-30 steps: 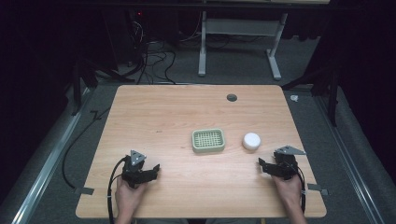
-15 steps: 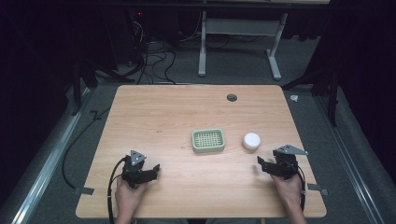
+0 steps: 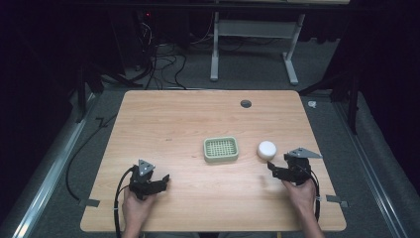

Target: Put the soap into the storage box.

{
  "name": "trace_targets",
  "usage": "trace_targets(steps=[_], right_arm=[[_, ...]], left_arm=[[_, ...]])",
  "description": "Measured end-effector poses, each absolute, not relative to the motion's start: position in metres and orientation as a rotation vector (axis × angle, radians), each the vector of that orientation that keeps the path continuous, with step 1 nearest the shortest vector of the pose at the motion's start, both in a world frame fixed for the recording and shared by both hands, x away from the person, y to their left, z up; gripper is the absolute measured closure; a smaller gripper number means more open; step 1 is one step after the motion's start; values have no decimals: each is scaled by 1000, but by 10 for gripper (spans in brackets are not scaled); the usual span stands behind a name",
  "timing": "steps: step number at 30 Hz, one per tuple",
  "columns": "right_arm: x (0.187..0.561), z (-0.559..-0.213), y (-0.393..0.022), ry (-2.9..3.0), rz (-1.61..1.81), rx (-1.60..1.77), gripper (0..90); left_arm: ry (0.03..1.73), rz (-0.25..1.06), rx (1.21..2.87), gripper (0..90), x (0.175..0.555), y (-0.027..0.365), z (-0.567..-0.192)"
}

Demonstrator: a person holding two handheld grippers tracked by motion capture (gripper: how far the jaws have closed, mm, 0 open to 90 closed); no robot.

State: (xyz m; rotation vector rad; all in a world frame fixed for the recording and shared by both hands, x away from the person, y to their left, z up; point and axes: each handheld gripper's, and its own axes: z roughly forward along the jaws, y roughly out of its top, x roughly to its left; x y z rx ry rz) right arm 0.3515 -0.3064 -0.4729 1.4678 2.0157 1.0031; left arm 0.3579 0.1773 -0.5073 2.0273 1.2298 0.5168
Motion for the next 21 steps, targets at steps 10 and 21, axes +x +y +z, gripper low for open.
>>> trace_targets(steps=[10, 21], right_arm=[[369, -468, -299, 2002, 1006, 1472, 193], [386, -469, -296, 1998, 991, 1499, 153]], left_arm=[[1230, 517, 2027, 234, 358, 177, -507], [1230, 517, 2027, 234, 358, 177, -507]])
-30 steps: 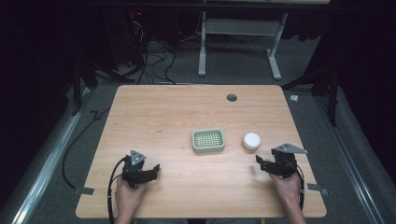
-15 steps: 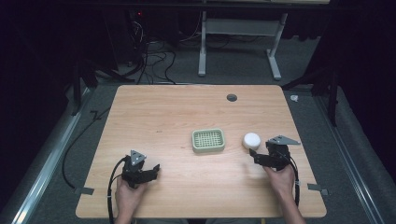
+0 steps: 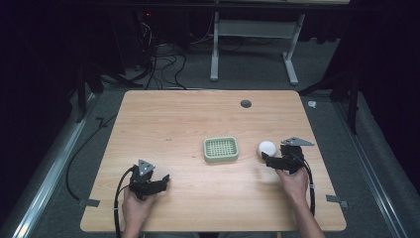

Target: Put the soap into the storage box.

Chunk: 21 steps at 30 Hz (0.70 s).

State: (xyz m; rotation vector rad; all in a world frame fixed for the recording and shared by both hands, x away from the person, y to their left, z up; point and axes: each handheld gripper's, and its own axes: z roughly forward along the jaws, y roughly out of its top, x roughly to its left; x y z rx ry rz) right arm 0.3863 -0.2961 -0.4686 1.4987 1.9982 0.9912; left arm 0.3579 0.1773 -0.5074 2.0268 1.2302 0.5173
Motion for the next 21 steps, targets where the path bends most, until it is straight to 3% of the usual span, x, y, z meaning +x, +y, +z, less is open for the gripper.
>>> trace_targets(steps=[21], right_arm=[[415, -480, -285, 2027, 930, 1543, 138]], left_arm=[[1230, 517, 2027, 234, 358, 177, -507]])
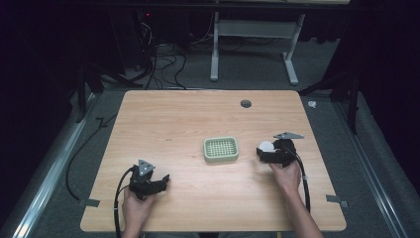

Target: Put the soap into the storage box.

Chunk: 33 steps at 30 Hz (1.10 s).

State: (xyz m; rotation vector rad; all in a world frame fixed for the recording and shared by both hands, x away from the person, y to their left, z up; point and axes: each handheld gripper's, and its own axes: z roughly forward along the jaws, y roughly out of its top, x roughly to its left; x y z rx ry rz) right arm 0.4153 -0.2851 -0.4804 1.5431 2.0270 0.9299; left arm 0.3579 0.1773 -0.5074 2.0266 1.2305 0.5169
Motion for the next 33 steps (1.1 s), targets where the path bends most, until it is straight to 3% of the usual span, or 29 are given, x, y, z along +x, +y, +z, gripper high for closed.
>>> trace_targets(steps=[33], right_arm=[[425, -497, -283, 2036, 883, 1592, 240]], left_arm=[[1230, 517, 2026, 234, 358, 177, -507]])
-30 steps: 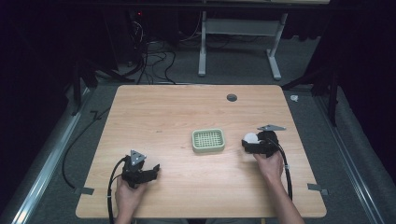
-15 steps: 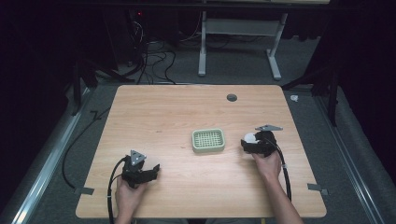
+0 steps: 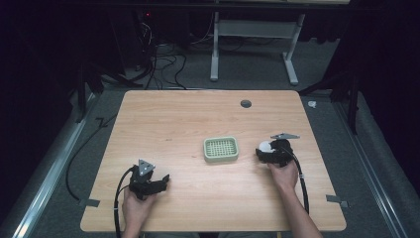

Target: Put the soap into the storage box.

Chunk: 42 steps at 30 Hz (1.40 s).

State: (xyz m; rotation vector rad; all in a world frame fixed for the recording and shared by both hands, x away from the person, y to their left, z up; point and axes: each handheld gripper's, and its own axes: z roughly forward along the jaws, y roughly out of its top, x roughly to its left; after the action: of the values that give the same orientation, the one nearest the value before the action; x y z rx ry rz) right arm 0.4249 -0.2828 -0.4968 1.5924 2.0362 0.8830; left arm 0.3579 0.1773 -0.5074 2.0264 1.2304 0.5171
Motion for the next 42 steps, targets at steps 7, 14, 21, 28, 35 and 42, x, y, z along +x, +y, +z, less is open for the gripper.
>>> trace_targets(steps=[7, 14, 21, 28, 35, 42], right_arm=[[425, -497, -283, 2036, 878, 1582, 242], [424, -497, -282, 2034, 880, 1582, 243], [423, -494, -283, 2026, 896, 1574, 243], [420, -488, -284, 2027, 922, 1557, 243], [415, -481, -285, 2023, 961, 1548, 243], [409, -473, -287, 2013, 1005, 1546, 243]], left_arm=[[1230, 517, 2027, 234, 358, 177, -507], [1230, 517, 2027, 234, 358, 177, -507], [1230, 517, 2027, 234, 358, 177, -507], [1230, 517, 2027, 234, 358, 177, -507], [1230, 517, 2027, 235, 358, 177, -507], [1231, 517, 2024, 234, 358, 177, -507]])
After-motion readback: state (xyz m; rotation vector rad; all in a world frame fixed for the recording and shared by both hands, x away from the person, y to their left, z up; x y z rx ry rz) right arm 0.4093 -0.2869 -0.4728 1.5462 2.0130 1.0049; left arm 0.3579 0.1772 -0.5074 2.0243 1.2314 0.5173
